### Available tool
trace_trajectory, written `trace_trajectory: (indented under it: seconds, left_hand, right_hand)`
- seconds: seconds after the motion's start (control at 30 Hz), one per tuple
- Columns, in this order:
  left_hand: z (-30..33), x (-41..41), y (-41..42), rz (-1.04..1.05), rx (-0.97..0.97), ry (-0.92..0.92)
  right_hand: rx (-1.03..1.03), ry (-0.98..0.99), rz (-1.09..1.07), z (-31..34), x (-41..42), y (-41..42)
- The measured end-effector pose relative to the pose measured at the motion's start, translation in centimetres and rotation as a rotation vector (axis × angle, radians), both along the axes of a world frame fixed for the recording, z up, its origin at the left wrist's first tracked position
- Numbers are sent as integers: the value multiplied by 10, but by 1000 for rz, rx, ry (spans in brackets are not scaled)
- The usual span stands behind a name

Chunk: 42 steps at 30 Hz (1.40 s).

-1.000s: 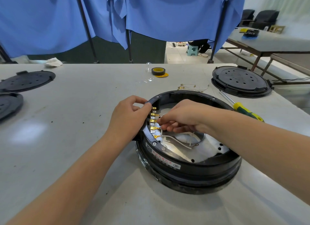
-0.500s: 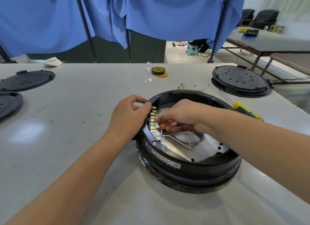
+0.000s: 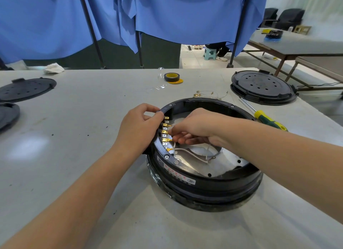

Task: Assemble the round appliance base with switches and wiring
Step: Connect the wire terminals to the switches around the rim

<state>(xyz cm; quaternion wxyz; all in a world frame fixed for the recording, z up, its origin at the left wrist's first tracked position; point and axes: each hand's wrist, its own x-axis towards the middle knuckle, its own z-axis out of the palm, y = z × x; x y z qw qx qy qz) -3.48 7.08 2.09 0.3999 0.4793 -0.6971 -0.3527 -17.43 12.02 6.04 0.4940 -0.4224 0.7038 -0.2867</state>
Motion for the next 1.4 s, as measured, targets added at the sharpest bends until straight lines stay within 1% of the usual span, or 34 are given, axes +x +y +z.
trace_trajectory:
  seconds: [0.27, 0.53, 0.63, 0.67, 0.77, 0.8, 0.87, 0.93, 0.97, 1.17, 1.4]
  left_hand:
    - [1, 0, 0, -15, 3, 3]
    - [-2, 2, -2, 18, 2, 22]
    - [-3, 2, -2, 22, 8, 29]
    - [-3, 2, -2, 22, 11, 32]
    - [-4, 2, -2, 19, 19, 42]
    - [-4, 2, -3, 20, 18, 46]
    - [-5, 2, -3, 22, 11, 45]
    - [-5, 2, -3, 19, 0, 40]
    - [-5, 2, -3, 17, -5, 39]
    - [-4, 2, -2, 16, -10, 33]
    - [-3, 3, -2, 17, 0, 38]
  right_hand:
    - [-19, 37, 16, 1, 1, 0]
    - [-56, 70, 93, 0, -3, 2]
    - [-60, 43, 136, 3, -5, 4]
    - [-82, 89, 153, 3, -6, 5]
    - [-249, 496, 235, 5, -11, 9]
    - [-318, 557, 278, 6, -12, 12]
    - [-402, 550, 395, 7, -11, 18]
    - [-424, 549, 487, 4, -9, 23]
    - [-433, 559, 500, 2, -8, 24]
    - [-472, 667, 511, -8, -2, 27]
    - [-484, 703, 475, -11, -4, 26]
